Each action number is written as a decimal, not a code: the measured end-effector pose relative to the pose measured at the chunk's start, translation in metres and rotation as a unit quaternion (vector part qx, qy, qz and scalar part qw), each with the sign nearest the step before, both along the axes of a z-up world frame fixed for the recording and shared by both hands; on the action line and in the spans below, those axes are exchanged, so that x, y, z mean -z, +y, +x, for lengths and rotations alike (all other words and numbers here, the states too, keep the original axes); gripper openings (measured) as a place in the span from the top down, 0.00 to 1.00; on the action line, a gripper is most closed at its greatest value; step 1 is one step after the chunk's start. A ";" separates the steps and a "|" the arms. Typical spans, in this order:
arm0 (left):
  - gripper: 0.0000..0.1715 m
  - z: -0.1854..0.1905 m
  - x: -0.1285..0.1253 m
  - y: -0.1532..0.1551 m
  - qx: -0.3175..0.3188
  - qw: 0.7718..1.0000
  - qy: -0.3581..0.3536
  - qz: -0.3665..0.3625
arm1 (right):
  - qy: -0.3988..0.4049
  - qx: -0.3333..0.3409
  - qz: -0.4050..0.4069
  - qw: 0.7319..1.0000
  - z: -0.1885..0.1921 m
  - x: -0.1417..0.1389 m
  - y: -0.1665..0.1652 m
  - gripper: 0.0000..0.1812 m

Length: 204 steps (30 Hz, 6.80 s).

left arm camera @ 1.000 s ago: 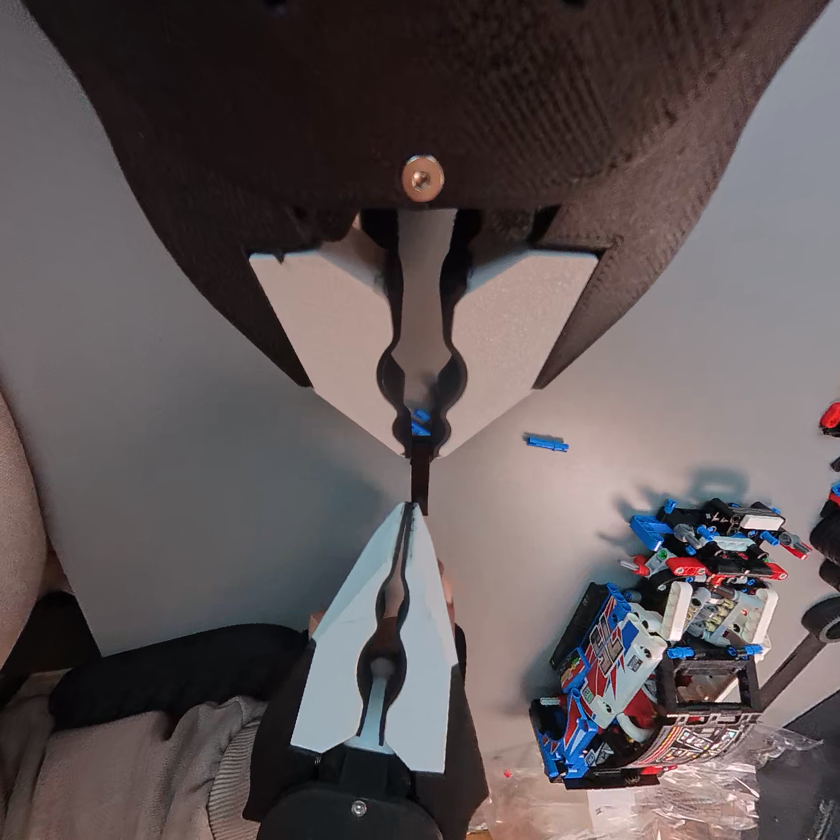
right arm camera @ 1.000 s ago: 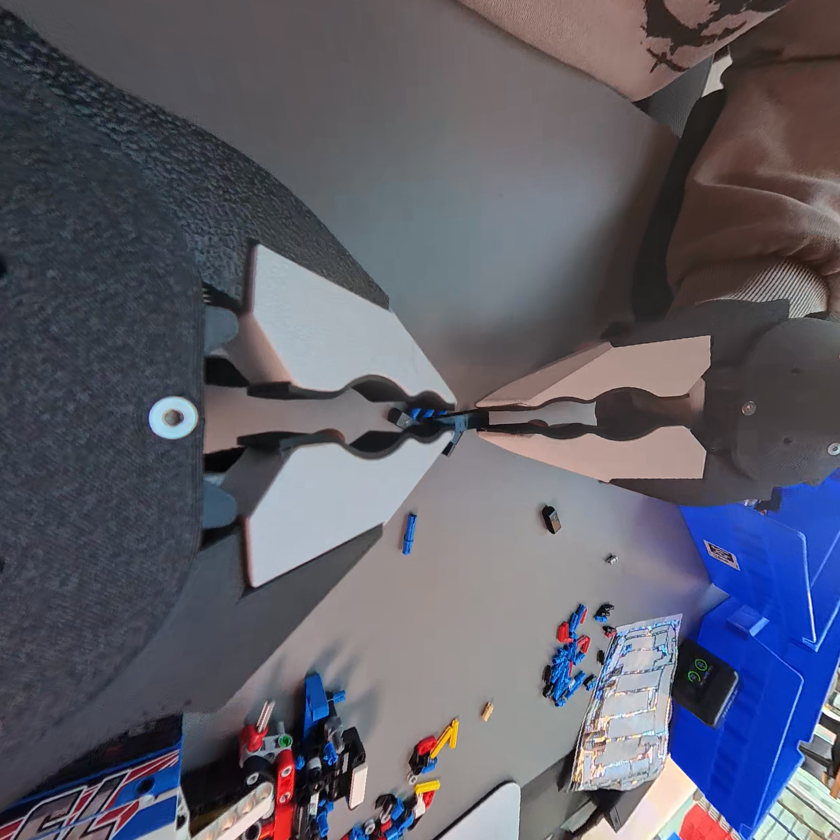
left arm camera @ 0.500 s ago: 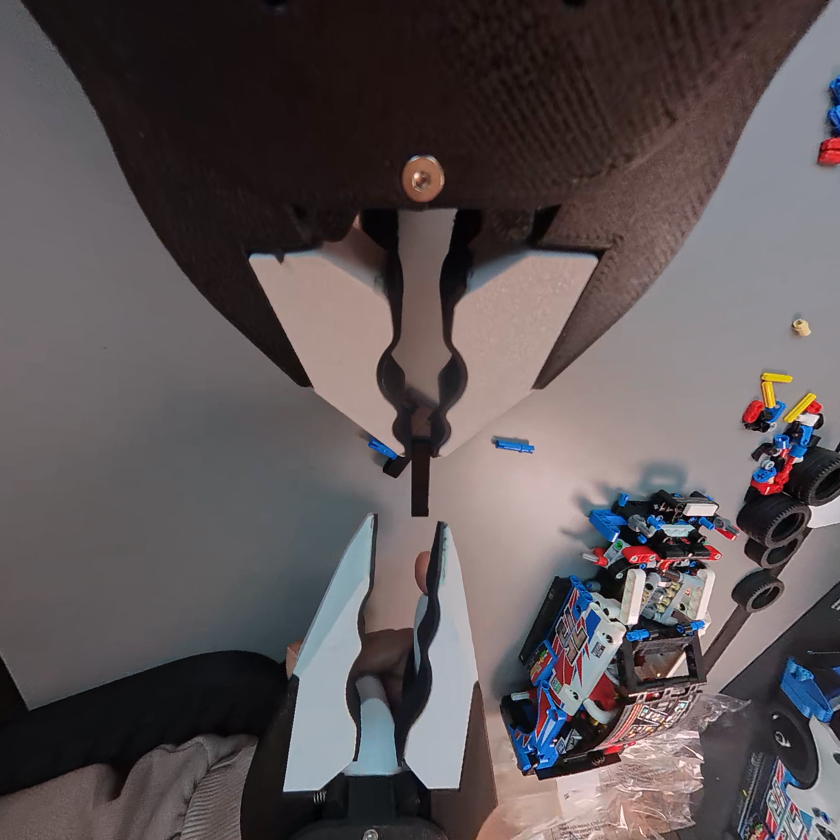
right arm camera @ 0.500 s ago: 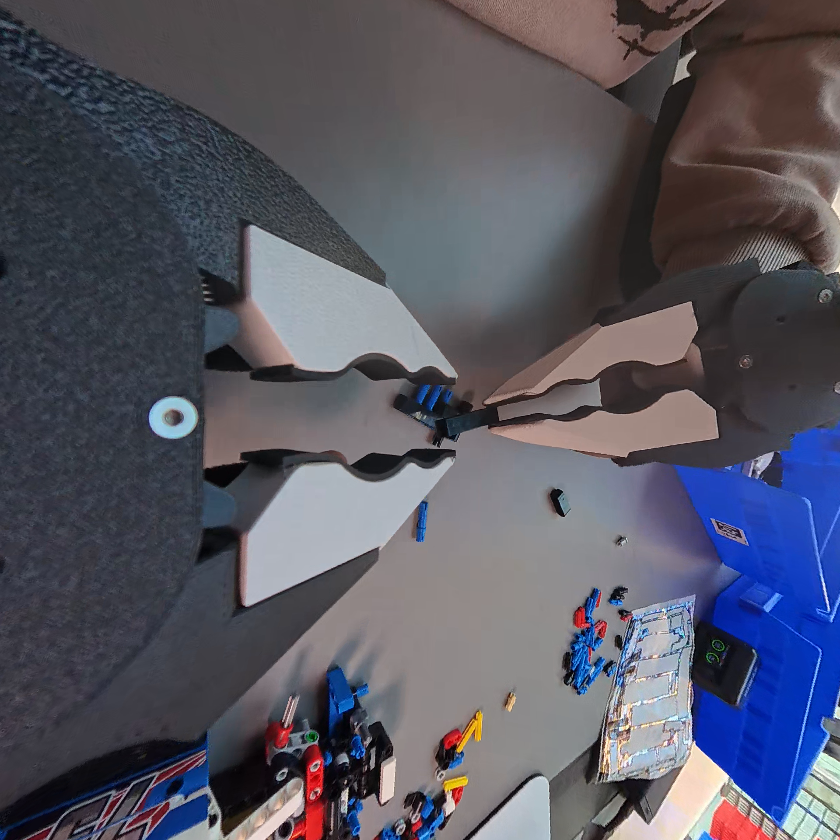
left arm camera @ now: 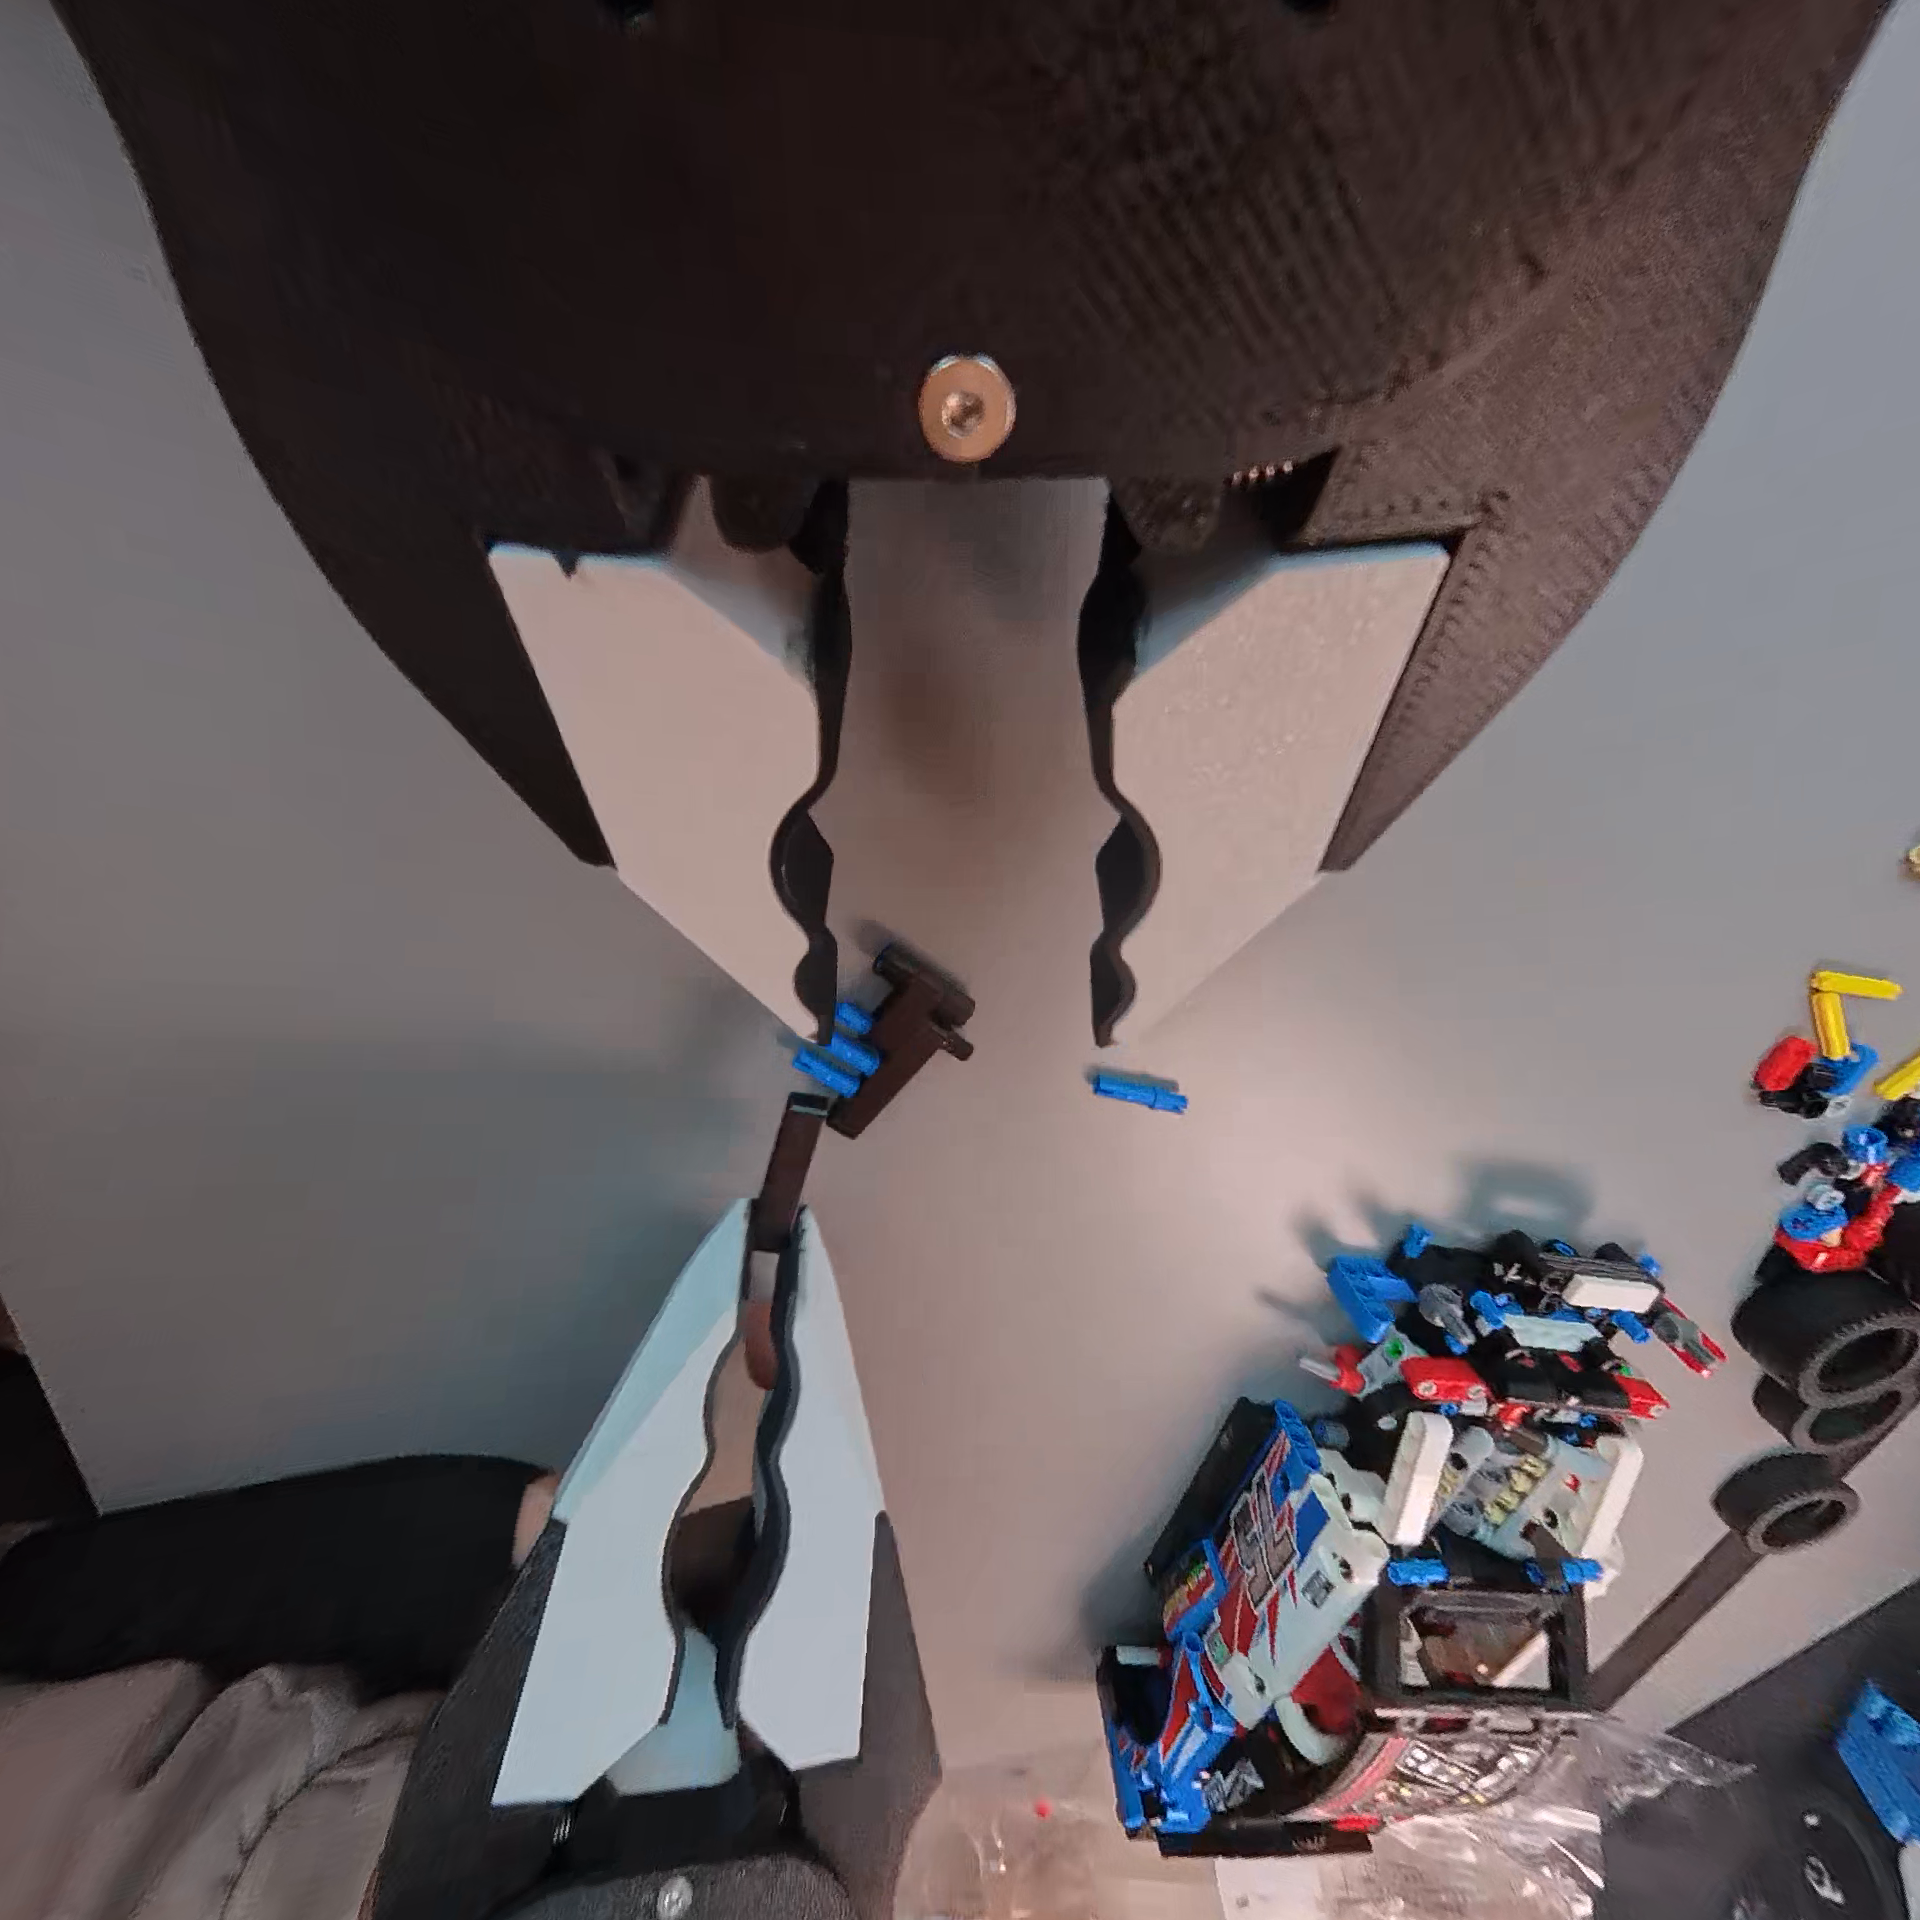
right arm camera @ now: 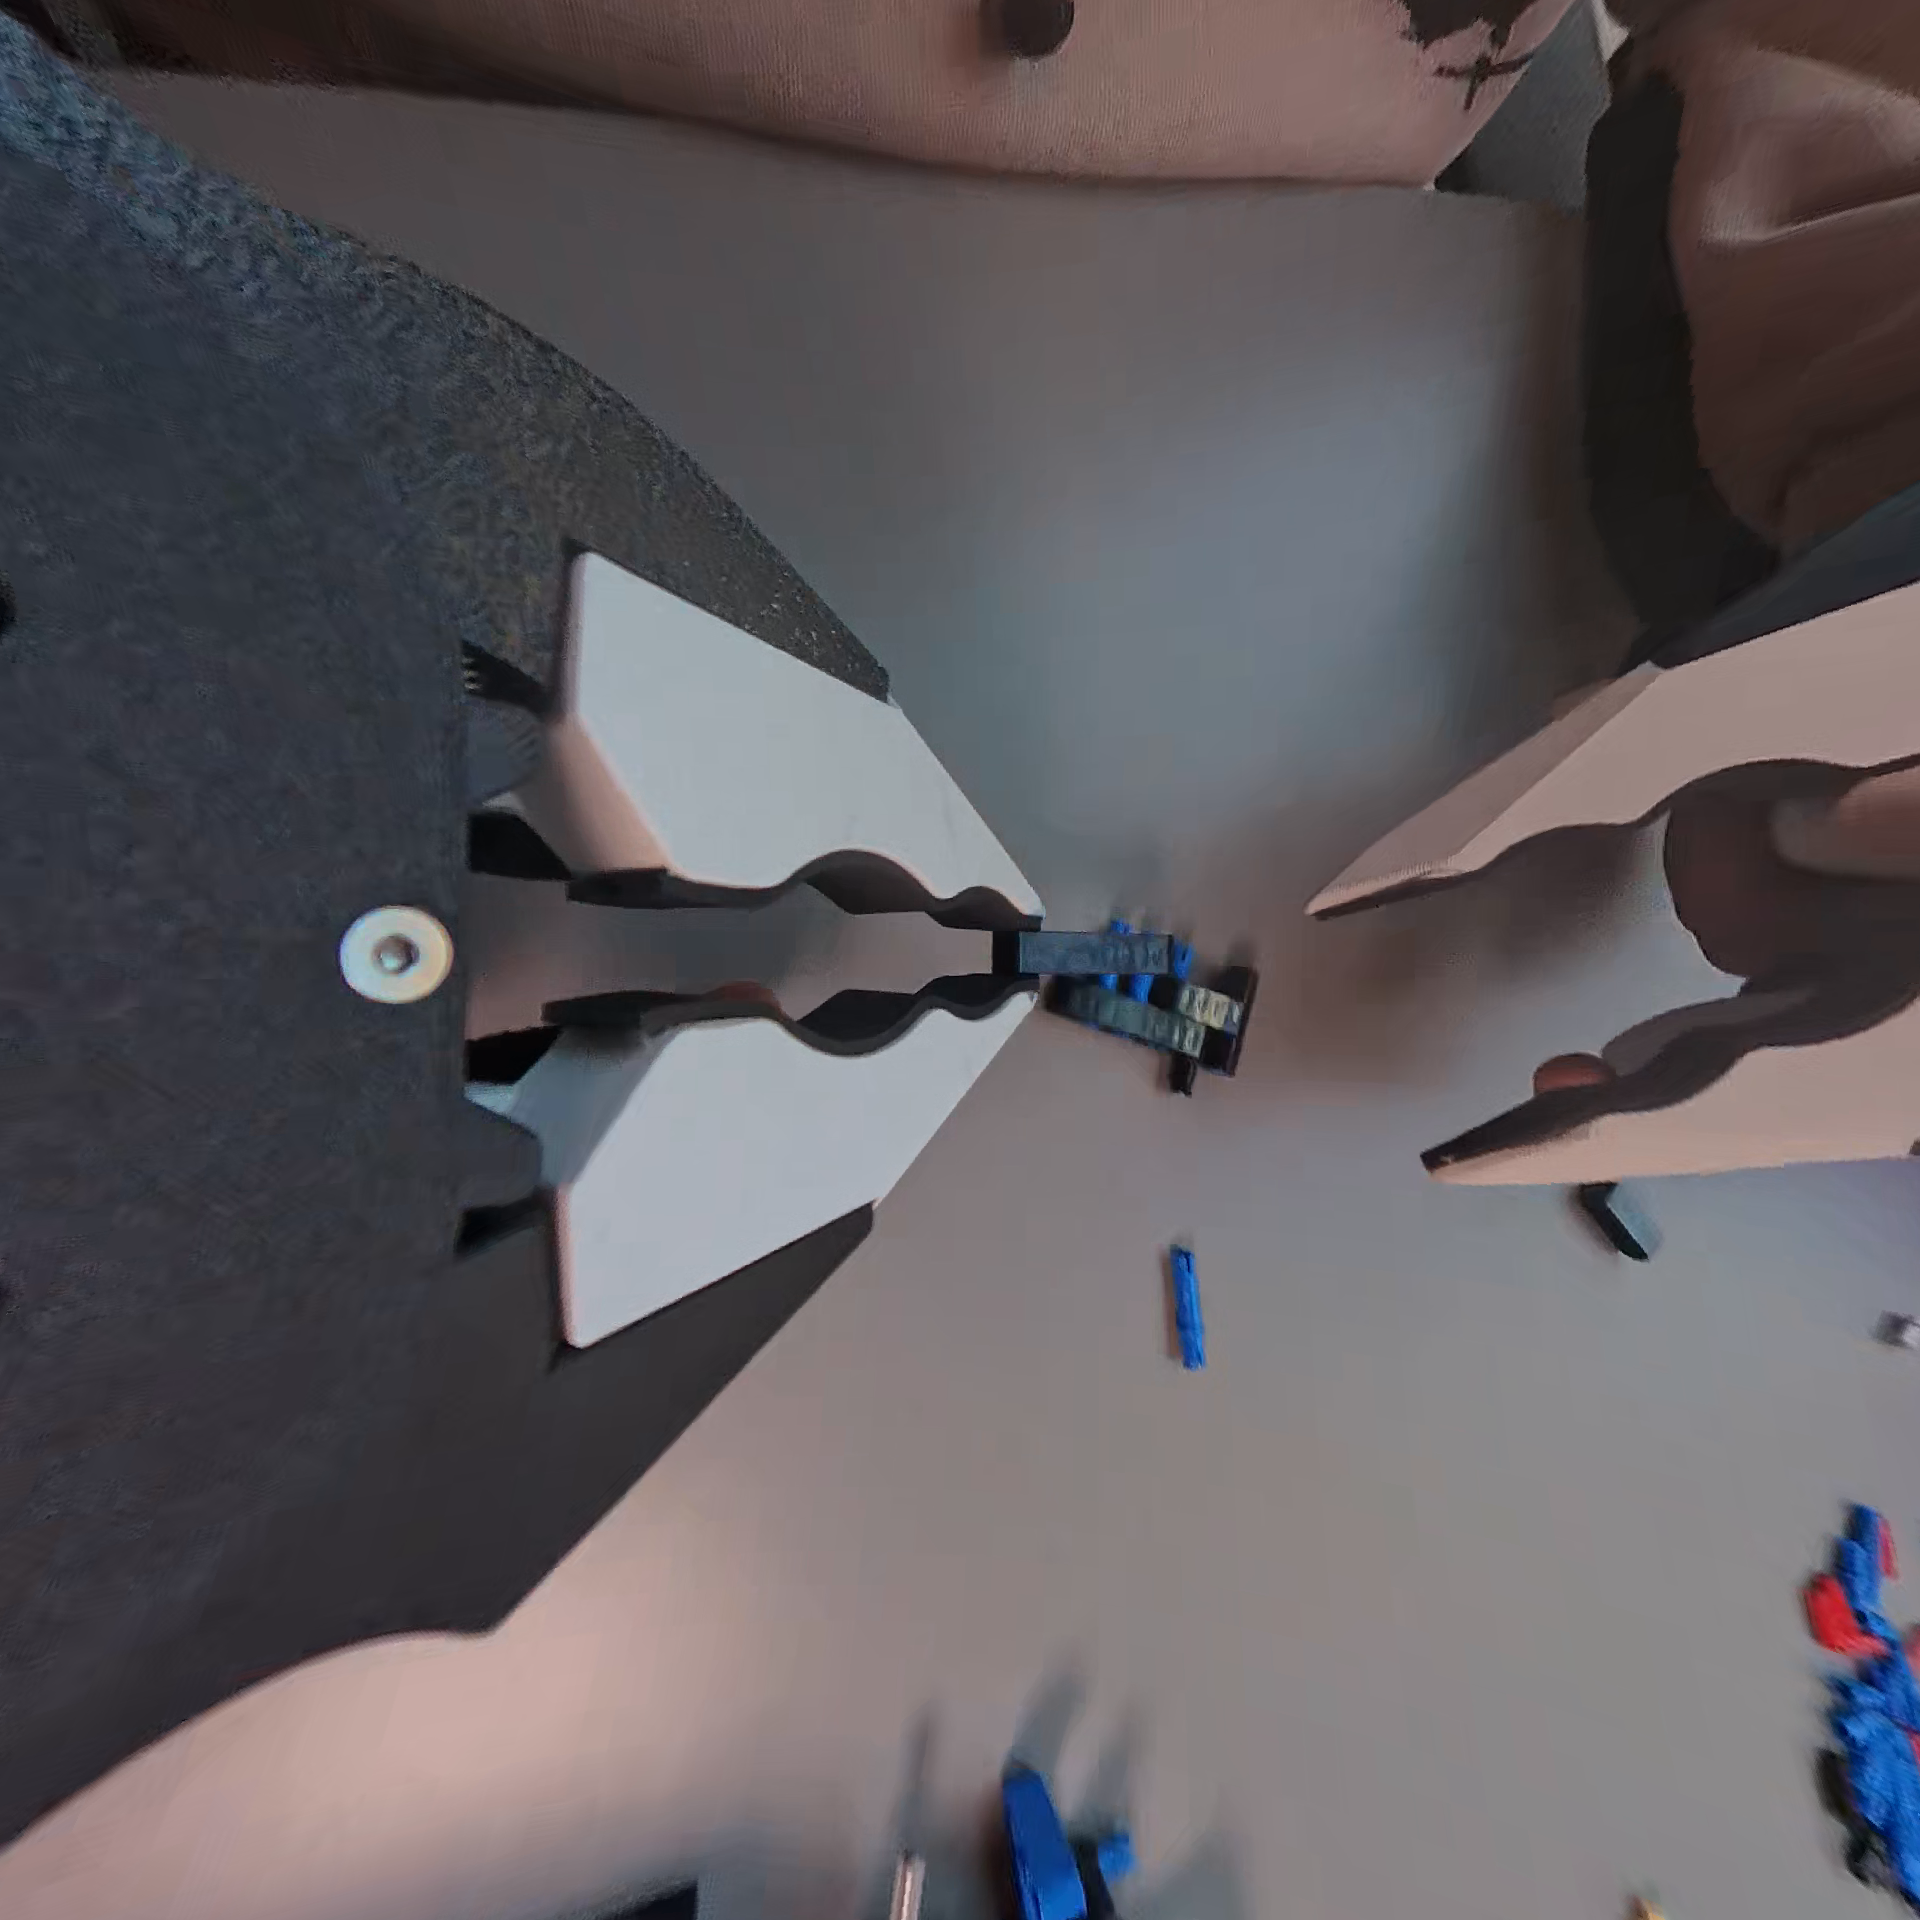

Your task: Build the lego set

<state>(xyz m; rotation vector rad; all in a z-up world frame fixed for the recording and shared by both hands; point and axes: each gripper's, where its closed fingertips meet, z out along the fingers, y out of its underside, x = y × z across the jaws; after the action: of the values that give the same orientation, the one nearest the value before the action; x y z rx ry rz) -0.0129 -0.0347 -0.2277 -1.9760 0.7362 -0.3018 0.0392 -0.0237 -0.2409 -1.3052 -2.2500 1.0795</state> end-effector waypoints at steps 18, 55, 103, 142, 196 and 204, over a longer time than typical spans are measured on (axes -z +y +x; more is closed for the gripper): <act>0.79 0.024 0.030 -0.017 0.043 0.992 0.084 -0.078 | -0.045 0.013 0.062 0.997 0.005 0.015 -0.018 0.97; 0.82 0.039 0.030 0.000 0.063 0.994 0.060 -0.062 | -0.027 -0.017 0.119 0.992 0.003 0.018 -0.001 0.87; 0.83 -0.116 -0.047 -0.012 -0.197 0.980 0.003 0.014 | -0.068 0.067 0.164 0.982 0.036 0.016 0.089 0.92; 0.91 -0.136 0.031 0.024 -0.270 0.957 0.043 -0.100 | 0.108 0.090 0.058 0.988 -0.008 -0.031 0.056 0.93; 0.78 0.034 0.029 -0.001 0.077 0.994 0.063 -0.052 | 0.017 -0.007 0.132 0.991 -0.003 0.013 -0.012 0.96; 0.78 0.035 0.030 -0.003 0.074 0.994 0.063 -0.055 | 0.014 -0.011 0.143 0.990 -0.005 0.016 -0.015 0.97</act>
<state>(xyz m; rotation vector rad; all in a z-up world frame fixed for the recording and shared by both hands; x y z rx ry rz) 0.0221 -0.0373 -0.2573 -2.0629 0.9670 -0.3142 0.0343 -0.0385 -0.2569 -1.1406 -2.3007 0.7410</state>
